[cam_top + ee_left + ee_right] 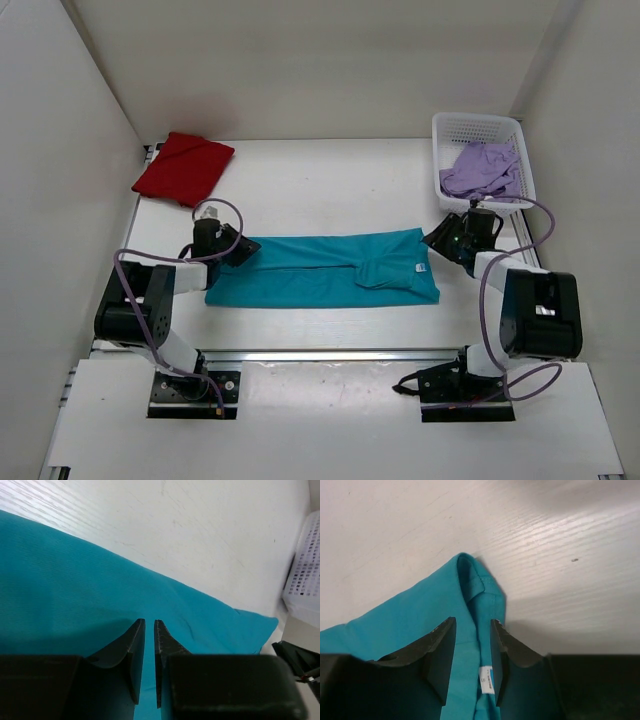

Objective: Fold and stack the t-shirts
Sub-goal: Fold the other side of the tshirt into a rectangle

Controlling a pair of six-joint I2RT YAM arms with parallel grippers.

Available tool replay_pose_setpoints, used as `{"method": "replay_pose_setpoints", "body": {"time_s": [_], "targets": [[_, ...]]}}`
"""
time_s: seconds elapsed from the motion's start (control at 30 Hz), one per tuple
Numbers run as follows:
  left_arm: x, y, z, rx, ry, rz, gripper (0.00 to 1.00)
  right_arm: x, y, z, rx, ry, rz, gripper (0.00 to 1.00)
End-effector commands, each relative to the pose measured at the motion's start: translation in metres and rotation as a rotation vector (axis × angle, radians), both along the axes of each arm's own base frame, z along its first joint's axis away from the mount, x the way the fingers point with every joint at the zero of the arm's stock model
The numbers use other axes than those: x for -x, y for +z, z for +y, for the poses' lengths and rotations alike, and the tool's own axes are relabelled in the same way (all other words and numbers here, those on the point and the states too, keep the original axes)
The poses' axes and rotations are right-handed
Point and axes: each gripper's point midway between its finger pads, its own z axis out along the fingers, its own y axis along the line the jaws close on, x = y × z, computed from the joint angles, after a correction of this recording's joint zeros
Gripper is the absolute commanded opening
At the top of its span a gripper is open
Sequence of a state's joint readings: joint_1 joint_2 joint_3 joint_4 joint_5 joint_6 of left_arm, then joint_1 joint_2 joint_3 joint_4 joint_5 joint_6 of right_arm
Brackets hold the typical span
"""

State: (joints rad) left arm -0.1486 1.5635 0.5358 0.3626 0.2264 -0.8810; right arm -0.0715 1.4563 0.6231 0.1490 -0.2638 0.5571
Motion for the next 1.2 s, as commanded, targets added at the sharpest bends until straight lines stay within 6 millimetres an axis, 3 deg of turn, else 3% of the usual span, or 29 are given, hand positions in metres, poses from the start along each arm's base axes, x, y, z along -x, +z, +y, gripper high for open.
{"method": "replay_pose_setpoints", "body": {"time_s": [0.0,0.03,0.1,0.37,0.53,0.67,0.7,0.9,1.03,1.1,1.17], "targets": [[-0.01,0.017,0.005,0.042,0.012,-0.07,0.24,-0.022,0.008,0.0,-0.03,0.009,-0.091,0.32],[-0.012,0.021,0.008,0.055,0.019,-0.081,0.24,-0.023,0.008,0.002,-0.047,0.021,-0.093,0.33],[-0.01,0.011,0.017,0.06,0.05,-0.055,0.24,-0.024,-0.004,0.005,-0.061,0.037,-0.058,0.33],[0.003,-0.01,0.03,0.099,0.087,0.001,0.23,-0.036,-0.008,0.017,-0.101,0.082,-0.069,0.32],[0.002,-0.012,0.035,0.088,0.105,0.002,0.22,-0.037,-0.014,0.018,-0.128,0.081,-0.059,0.28],[0.005,-0.014,0.041,0.092,0.126,0.011,0.22,-0.038,-0.013,0.013,-0.115,0.063,-0.066,0.02],[0.004,-0.013,0.041,0.087,0.123,0.004,0.22,-0.039,-0.01,0.01,-0.112,0.055,-0.073,0.01],[0.012,-0.025,0.072,0.091,0.225,0.043,0.21,-0.037,-0.013,-0.009,-0.057,-0.013,-0.043,0.0],[0.014,-0.022,0.078,0.1,0.251,0.027,0.2,-0.038,-0.017,-0.018,-0.03,-0.054,-0.019,0.0],[0.012,-0.015,0.077,0.088,0.247,0.01,0.21,-0.04,-0.015,-0.012,-0.04,-0.034,-0.03,0.01],[0.009,-0.009,0.074,0.084,0.235,-0.01,0.22,-0.038,-0.017,-0.008,-0.049,-0.025,-0.025,0.1]]}}
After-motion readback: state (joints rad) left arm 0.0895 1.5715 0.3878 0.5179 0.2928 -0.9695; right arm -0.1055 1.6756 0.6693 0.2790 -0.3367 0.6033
